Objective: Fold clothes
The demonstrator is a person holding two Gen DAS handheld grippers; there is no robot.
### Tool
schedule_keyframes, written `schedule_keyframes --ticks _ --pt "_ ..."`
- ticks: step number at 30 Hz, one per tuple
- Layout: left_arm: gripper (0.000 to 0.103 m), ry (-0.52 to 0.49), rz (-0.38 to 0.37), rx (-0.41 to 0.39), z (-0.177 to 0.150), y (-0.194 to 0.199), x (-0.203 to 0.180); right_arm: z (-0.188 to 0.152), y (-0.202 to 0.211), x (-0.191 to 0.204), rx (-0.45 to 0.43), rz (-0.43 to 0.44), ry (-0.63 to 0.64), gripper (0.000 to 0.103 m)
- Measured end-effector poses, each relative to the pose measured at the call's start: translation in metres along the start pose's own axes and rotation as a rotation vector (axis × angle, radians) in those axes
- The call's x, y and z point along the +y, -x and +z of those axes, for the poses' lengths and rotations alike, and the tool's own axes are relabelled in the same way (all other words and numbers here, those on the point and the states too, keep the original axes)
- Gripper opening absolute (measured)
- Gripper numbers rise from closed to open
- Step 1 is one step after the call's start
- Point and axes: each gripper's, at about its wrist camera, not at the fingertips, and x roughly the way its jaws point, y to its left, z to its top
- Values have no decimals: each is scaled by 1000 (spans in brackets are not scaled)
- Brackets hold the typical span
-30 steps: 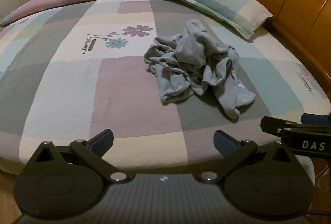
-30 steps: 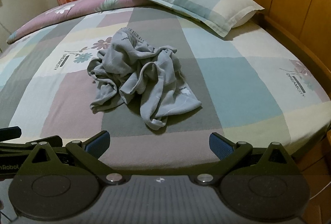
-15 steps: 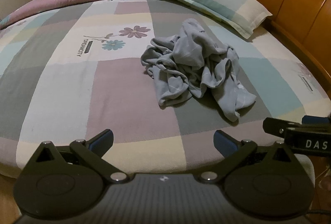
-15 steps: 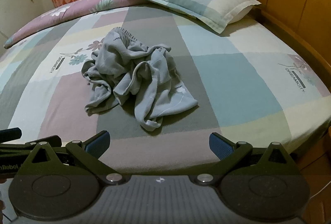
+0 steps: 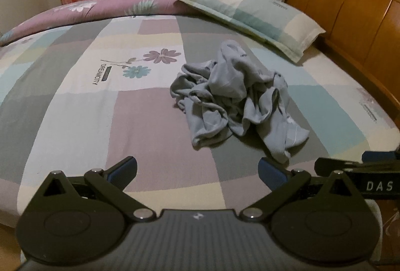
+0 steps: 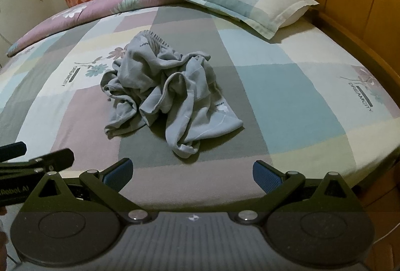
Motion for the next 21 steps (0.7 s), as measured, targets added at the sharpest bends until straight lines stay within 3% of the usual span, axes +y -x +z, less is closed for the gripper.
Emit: schedule_keyframes --ticks 6,21 --pt "102 23 -16 42 5 -13 3 2 -8 0 15 -1 0 103" --pt "102 -9 5 43 13 -35 3 17 -39 0 50 14 8 103"
